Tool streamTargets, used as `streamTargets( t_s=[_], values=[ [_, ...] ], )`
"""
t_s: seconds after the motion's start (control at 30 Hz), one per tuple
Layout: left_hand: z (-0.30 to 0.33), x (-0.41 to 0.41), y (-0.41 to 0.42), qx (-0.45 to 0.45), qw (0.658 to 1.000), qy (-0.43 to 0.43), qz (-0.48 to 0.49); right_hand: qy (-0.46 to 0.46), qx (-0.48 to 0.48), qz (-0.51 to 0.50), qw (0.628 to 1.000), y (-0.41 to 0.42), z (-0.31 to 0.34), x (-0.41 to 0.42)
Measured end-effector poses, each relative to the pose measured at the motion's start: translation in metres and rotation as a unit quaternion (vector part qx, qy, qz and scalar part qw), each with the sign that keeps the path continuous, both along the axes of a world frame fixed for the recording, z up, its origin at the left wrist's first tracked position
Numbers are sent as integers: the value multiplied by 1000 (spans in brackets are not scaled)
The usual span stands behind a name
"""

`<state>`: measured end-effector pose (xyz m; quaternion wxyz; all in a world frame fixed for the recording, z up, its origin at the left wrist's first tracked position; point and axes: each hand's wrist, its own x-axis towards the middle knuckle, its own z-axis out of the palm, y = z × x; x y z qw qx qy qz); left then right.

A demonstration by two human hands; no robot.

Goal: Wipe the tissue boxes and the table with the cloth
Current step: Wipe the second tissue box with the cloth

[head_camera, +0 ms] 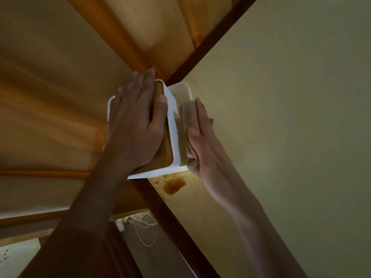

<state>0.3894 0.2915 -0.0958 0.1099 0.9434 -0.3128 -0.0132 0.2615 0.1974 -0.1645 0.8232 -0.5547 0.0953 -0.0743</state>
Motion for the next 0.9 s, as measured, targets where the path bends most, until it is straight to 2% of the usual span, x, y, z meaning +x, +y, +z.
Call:
streamTargets(
  t_s=[0.13, 0.3, 0.5, 0.9],
  values=[
    [-1, 0, 0, -1, 1000, 0, -1, -18, 25, -34, 999, 23, 8, -34],
    [-1, -1, 1, 2, 1000, -4, -3, 13, -26, -81, 996, 22, 2, -21],
    [0, 0, 1, 4, 1000, 0, -5, 27, -52, -17, 998, -19, 5, 35],
    [-1, 0, 2, 9, 1000, 3, -1, 27, -45, -33, 998, -25, 0, 50]
  ],
)
